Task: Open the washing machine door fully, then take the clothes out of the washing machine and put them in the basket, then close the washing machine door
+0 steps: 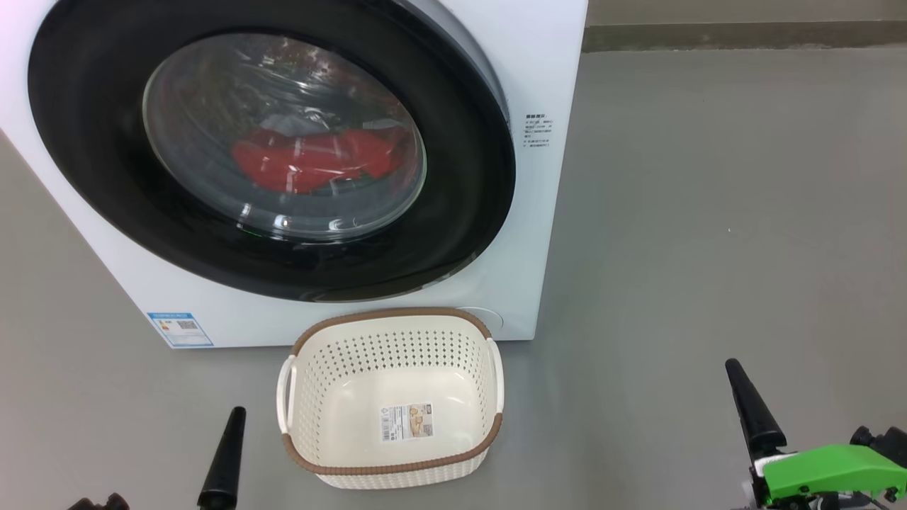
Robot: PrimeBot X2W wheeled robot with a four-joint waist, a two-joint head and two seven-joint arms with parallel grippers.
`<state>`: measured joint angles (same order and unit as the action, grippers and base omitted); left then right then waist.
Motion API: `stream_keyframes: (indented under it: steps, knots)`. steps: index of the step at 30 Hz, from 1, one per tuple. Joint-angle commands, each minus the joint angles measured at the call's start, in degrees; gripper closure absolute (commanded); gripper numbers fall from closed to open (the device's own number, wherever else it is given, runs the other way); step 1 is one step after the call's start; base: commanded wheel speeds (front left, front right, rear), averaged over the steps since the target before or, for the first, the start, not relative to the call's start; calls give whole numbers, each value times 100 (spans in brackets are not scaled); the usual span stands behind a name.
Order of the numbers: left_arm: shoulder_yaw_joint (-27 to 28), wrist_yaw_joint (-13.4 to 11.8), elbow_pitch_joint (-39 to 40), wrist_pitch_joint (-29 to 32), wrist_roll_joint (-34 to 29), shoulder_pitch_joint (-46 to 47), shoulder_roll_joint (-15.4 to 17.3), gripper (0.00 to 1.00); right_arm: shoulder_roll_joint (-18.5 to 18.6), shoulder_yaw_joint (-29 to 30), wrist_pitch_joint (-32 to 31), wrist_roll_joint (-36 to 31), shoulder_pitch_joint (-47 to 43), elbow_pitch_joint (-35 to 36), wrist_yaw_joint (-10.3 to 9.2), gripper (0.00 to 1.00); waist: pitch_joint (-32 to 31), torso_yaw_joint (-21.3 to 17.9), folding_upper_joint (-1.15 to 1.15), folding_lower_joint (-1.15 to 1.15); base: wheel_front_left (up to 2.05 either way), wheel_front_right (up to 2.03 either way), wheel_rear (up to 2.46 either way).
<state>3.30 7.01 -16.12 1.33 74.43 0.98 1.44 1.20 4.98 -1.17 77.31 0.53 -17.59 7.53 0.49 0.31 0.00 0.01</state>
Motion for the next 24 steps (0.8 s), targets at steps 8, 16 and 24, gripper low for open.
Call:
stream_keyframes:
  steps: [8,16,24]
  knots:
    - [38,-3,274,-182,-908,-2,83,0,123,-137,181,-824,33,199,-1,0,28,15,0,-1,0,0,0]
    - [-54,-84,346,-318,-1593,-57,88,0,129,-186,315,-1497,-4,218,-2,0,36,13,0,-1,0,0,0]
    - [-103,-107,391,-454,-2184,-134,94,0,129,-263,450,-2063,-73,236,-2,0,15,4,0,-1,0,0,0]
